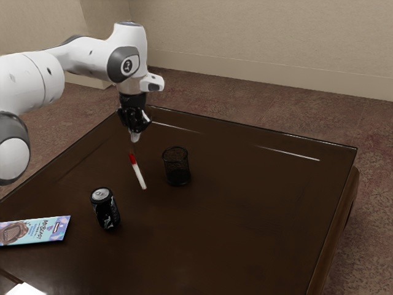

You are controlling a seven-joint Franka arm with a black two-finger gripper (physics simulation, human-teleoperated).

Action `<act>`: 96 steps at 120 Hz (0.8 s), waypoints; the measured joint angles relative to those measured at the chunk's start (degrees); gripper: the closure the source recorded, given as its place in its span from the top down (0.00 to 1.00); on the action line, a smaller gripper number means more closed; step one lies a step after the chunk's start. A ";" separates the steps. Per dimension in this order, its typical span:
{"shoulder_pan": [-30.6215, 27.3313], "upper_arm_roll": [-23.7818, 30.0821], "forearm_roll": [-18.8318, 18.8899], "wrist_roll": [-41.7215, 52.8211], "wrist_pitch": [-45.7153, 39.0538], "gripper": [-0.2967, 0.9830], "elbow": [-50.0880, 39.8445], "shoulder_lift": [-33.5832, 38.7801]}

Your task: Take the marker out of the pen holder and place it to the left of the pen holder.

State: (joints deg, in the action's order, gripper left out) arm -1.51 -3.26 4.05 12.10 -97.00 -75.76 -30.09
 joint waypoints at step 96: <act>0.94 13.65 3.38 1.51 4.44 0.75 -8.20 20.09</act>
State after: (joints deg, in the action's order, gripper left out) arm -0.57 10.39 7.42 13.61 -92.56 -83.96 -10.01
